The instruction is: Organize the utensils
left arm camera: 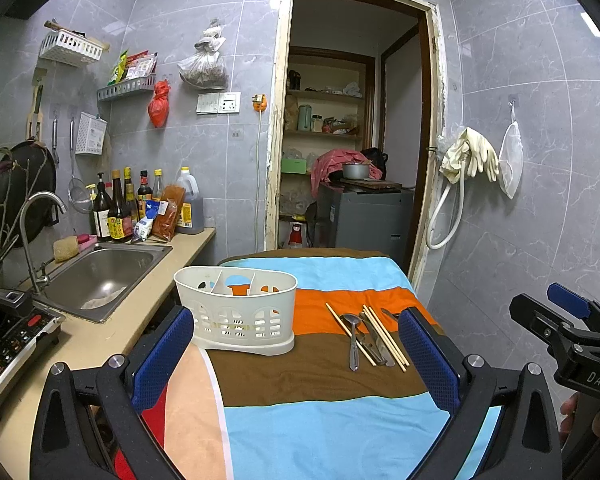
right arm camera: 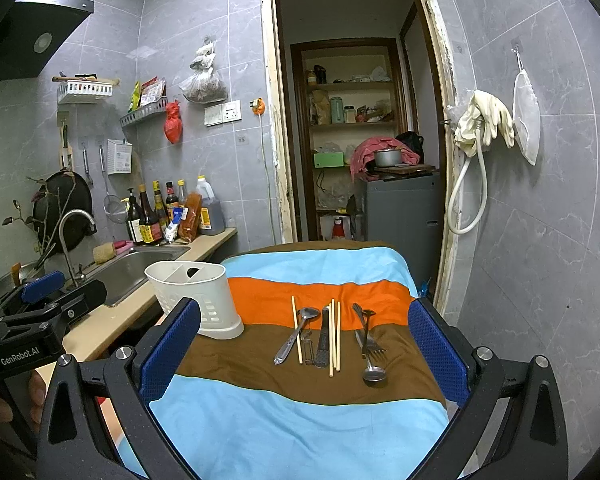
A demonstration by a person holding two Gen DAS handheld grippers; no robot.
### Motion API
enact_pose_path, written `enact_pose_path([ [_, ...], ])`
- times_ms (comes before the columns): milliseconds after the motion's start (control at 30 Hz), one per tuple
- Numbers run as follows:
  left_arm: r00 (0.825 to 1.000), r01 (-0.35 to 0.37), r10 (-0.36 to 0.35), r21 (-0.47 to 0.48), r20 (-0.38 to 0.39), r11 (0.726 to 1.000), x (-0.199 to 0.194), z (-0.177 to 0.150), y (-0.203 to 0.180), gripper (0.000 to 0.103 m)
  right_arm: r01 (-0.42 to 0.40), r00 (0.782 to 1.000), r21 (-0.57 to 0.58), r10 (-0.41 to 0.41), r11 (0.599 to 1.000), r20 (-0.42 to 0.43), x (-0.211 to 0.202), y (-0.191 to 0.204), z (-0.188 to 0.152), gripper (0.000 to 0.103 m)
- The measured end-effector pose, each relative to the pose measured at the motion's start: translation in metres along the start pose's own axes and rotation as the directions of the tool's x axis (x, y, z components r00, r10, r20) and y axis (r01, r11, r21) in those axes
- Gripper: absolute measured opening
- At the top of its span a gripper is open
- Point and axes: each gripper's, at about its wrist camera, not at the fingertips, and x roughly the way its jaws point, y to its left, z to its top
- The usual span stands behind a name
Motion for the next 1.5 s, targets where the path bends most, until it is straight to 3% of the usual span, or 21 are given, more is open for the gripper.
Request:
enact_pose_path([
  [700, 1.0, 0.021, -0.021, 0.004, -0.003, 1.0, 0.006, 0.002, 0.007, 0.103, 0.018, 1.0, 0.009, -0.017, 1.0, -0.005, 0.004, 0.006, -0.002, 0.102],
  [1100, 0.993, 0.095, -0.098, 0.04, 0.063, 0.995, 0.024, 0.019, 0.021, 0.103, 0.081, 0.997, 0.038, -0.081, 0.996, 0.002, 0.0, 0.026, -0.008, 0.102],
  [1300, 0.987, 0.128, -0.132, 0.05, 0.091, 0.991, 0.031, 0.038, 0.022, 0.103, 0.12, 0.993, 0.078, -0.121, 0.99, 0.01, -0.002, 0.024, 0.005, 0.102],
  [1500, 0.983, 0.167, -0.169, 0.034, 0.069, 0.985, 0.044, 0.044, 0.013, 0.103, 0.153, 0.988, 0.079, -0.156, 0.985, 0.023, -0.006, 0.01, 0.024, 0.102],
])
